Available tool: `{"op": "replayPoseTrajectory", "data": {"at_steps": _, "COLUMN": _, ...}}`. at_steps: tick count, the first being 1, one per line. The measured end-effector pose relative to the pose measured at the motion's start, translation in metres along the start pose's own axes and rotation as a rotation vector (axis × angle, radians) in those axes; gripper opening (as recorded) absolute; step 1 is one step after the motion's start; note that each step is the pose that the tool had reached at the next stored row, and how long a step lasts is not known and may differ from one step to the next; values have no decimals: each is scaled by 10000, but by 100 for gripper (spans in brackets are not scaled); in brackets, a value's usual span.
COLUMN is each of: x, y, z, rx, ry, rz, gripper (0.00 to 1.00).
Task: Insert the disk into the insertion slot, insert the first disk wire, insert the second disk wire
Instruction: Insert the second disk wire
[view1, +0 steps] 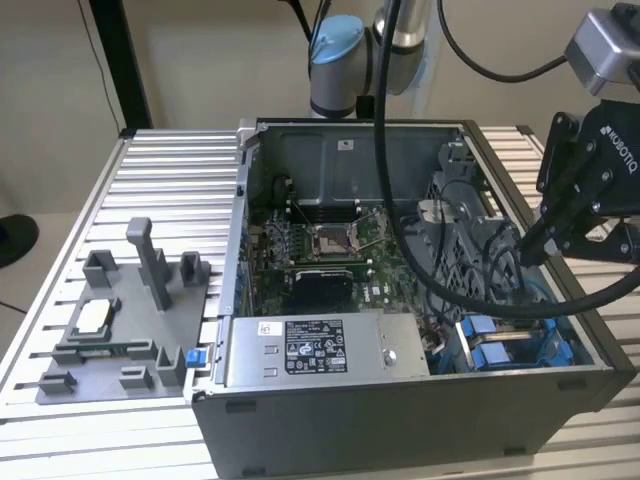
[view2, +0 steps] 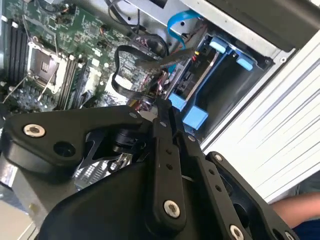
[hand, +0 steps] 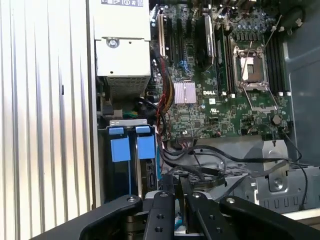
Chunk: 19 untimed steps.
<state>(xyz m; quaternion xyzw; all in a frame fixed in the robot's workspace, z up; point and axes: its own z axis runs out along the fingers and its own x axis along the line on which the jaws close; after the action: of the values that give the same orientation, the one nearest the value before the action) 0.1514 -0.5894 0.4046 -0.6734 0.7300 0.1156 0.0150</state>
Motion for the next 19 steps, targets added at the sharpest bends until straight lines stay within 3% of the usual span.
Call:
{"op": "replayPoseTrajectory", "data": {"at_steps": 3, "x": 6, "y": 49, "z": 14, "rx": 251, "ry": 136, "rz": -25, "gripper": 0}}
{"op": "replayPoseTrajectory", "data": {"at_steps": 11, "x": 26, "y": 202, "z": 64, "rx": 1132, "ry": 359, "rz": -149, "gripper": 0}}
{"op": "replayPoseTrajectory", "data": {"at_steps": 16, "x": 39, "y": 297, "z": 101, "rx": 1558, "ry": 492, "rz": -205, "gripper": 0}}
{"op": "replayPoseTrajectory", "data": {"at_steps": 19, "x": 46, "y": 338, "z": 124, "rx": 1751, "ry": 575, "rz": -230, "gripper": 0}}
